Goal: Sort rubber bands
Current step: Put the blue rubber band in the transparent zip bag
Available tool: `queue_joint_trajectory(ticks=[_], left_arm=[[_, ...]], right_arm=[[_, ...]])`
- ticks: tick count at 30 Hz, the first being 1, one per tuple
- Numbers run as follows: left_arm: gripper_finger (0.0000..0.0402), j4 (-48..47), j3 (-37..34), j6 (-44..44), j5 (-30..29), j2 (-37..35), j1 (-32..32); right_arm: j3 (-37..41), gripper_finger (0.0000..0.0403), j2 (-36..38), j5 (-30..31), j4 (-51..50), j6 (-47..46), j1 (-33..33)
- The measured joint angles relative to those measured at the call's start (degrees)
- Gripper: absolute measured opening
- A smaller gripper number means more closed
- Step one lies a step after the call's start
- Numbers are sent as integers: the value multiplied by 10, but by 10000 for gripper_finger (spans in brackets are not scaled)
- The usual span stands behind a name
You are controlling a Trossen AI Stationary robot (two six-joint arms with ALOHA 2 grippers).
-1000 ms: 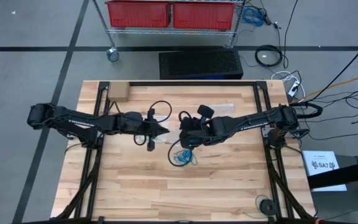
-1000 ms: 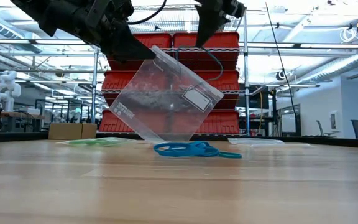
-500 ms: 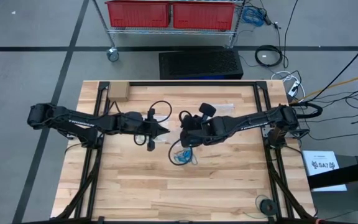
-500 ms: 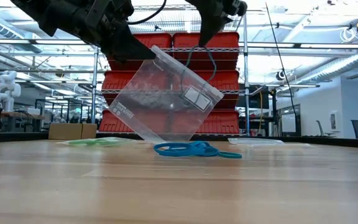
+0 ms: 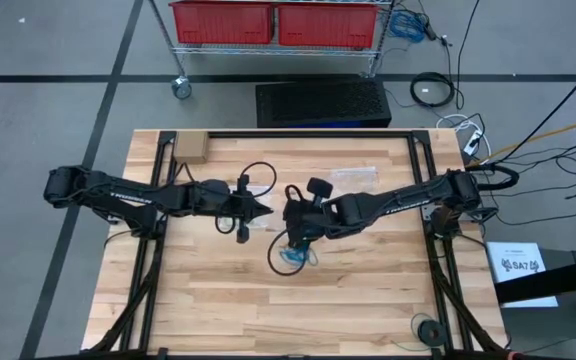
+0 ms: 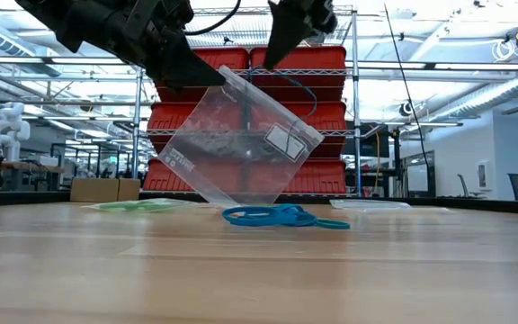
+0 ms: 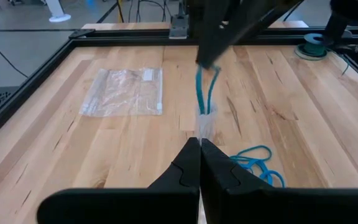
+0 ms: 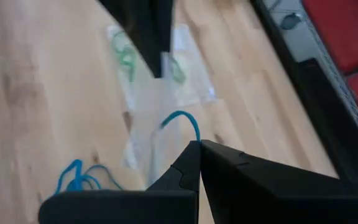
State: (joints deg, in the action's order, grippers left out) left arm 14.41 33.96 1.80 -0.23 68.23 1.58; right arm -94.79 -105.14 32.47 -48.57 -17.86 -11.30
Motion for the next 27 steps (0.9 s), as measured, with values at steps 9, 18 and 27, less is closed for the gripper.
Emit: queue_joint_trajectory(ticks=[9,18,27], left_arm=[[0,0,0,0,0,0,0],[0,0,0,0,0,0,0],[0,0,0,0,0,0,0]], right_arm=[[43,0,0,-60,83,48,17],[46,3,0,-110,123,92,35],[46,81,0,-119,152,136,36]])
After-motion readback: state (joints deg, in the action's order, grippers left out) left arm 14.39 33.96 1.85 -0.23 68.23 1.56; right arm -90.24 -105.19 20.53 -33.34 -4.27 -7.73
